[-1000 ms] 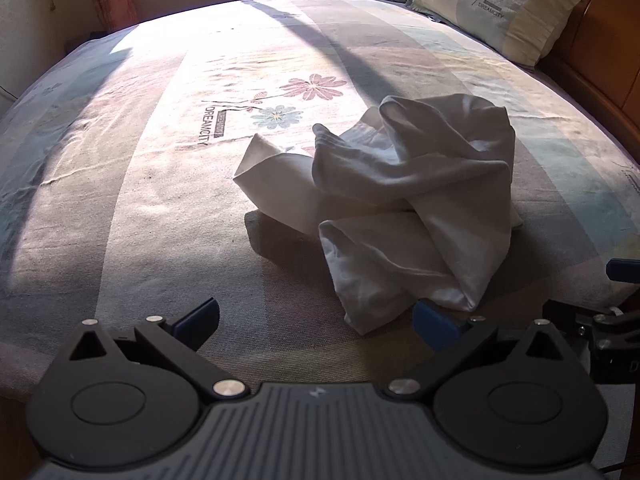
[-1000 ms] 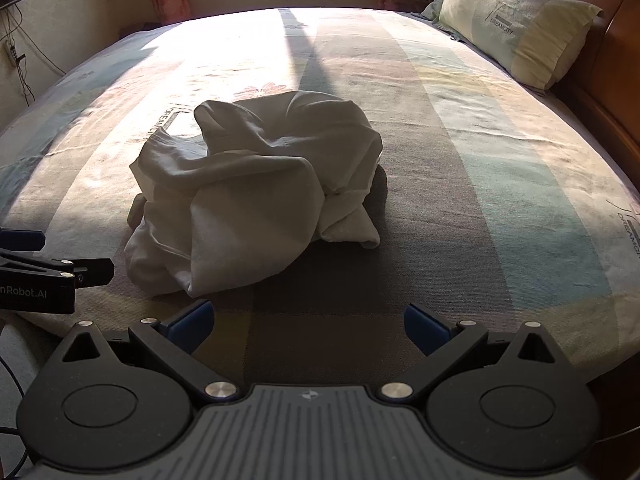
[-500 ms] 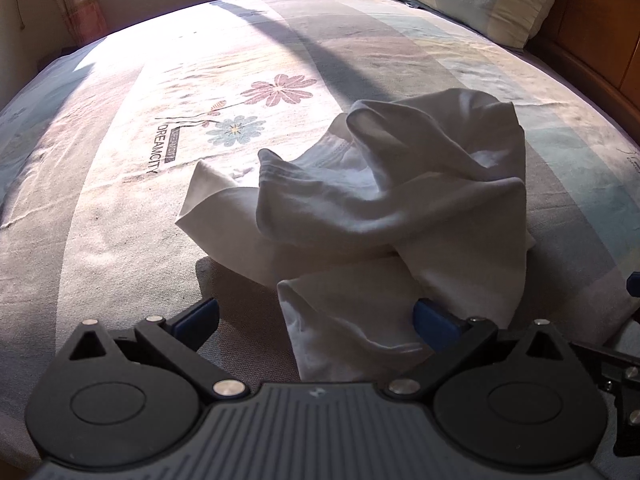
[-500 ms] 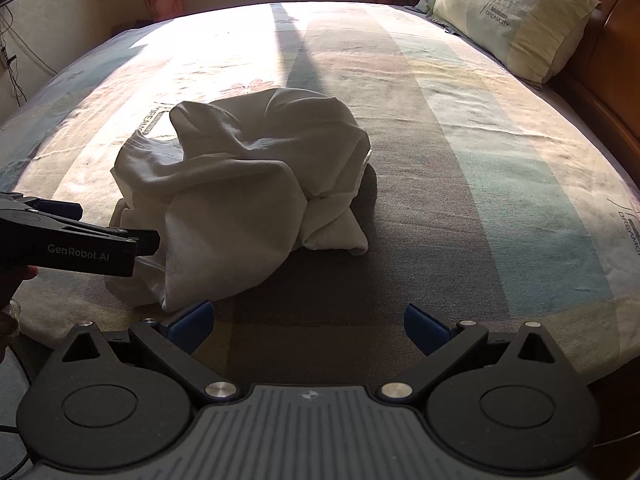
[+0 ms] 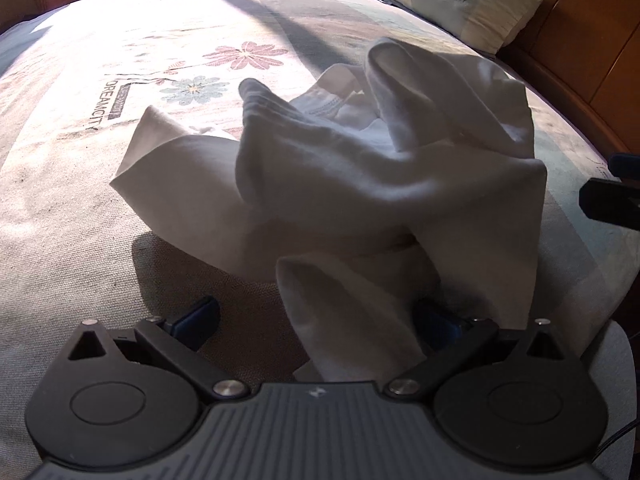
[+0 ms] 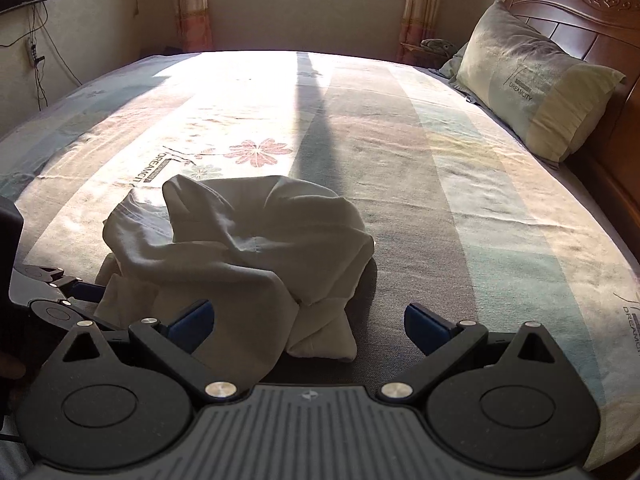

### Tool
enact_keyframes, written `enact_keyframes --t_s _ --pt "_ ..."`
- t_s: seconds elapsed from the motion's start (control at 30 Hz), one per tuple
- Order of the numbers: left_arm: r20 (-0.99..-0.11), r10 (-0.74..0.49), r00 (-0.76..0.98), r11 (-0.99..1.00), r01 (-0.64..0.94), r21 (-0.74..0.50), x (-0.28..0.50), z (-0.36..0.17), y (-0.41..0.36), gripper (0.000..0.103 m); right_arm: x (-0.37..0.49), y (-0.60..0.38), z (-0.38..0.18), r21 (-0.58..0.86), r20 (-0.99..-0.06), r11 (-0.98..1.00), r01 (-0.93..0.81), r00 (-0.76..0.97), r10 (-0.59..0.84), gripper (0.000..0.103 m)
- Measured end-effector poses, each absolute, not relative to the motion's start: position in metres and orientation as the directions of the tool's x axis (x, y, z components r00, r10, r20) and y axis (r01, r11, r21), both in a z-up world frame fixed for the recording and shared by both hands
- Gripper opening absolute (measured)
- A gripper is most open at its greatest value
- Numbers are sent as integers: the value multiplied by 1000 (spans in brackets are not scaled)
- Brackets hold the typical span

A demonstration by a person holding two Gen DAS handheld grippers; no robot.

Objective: Fold clothes

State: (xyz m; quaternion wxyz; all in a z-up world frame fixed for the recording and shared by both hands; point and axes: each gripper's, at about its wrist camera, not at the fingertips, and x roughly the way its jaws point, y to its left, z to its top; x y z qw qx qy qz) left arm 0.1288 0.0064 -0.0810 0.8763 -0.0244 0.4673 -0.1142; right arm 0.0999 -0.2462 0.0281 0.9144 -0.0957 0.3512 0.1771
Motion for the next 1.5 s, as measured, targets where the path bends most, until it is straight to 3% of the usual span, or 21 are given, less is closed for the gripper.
enact_keyframes --t_s 0.17,0.33,0.53,0.67,0.93,1.2,1.3,1.37,1.5 --pt "-809 -189 557 974 211 -83 116 -65 4 102 129 -220 32 -105 -661 875 -472 690 293 103" --pt "-796 -142 589 981 192 -32 101 -51 13 102 157 -191 1 -249 -696 828 -502 688 207 103" --pt "-781 -142 607 982 187 -34 88 -42 22 102 173 -238 9 -262 -643 910 -320 761 83 103" --pt "-775 -142 616 980 196 -24 90 -39 17 102 180 -275 3 -259 -663 941 -219 749 -8 103" --pt "-769 -156 620 982 182 -53 104 -37 19 102 161 -279 3 -214 -664 922 -322 740 104 103" --pt "-776 -160 611 982 176 -65 106 -38 24 102 163 -244 -5 -343 -601 833 -435 783 161 103" --pt "-782 -163 602 982 177 -69 103 -41 20 102 156 -237 -6 -426 -560 778 -463 810 175 97" --pt "-784 -165 598 981 179 -70 102 -42 20 102 151 -236 -4 -464 -546 745 -480 817 186 85" --pt "-778 -165 606 979 197 -54 101 -39 17 102 139 -234 3 -518 -533 666 -537 812 240 70"
